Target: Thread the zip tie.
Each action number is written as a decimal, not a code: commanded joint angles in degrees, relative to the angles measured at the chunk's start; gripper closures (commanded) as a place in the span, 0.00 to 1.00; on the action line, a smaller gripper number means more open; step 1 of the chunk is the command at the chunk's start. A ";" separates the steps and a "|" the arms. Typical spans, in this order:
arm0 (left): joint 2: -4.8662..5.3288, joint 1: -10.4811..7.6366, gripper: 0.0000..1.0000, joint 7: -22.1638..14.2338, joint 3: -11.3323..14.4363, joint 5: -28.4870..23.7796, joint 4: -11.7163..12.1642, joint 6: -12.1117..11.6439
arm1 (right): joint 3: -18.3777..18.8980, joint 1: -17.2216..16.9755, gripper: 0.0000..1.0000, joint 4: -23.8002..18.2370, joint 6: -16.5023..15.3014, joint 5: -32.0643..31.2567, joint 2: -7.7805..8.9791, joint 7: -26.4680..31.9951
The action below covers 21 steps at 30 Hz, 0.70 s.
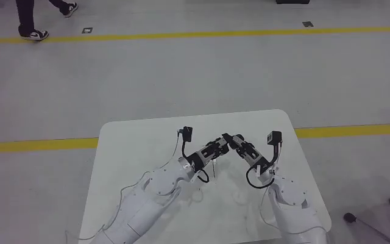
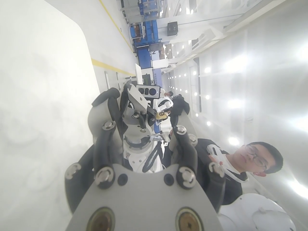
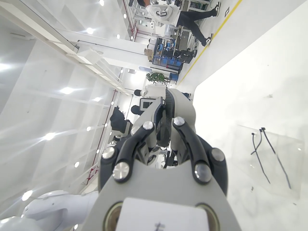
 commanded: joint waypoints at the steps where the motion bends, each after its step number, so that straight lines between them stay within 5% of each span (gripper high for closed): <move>1: -0.01 0.19 0.56 -0.08 -0.04 -0.50 -0.25 -0.12 | -0.02 0.00 1.00 -0.03 0.00 -0.23 0.01 -0.13; 21: -0.39 -0.18 0.63 0.00 0.68 -1.11 0.30 0.13 | -0.54 -0.35 1.00 -1.03 0.00 -0.36 0.05 0.14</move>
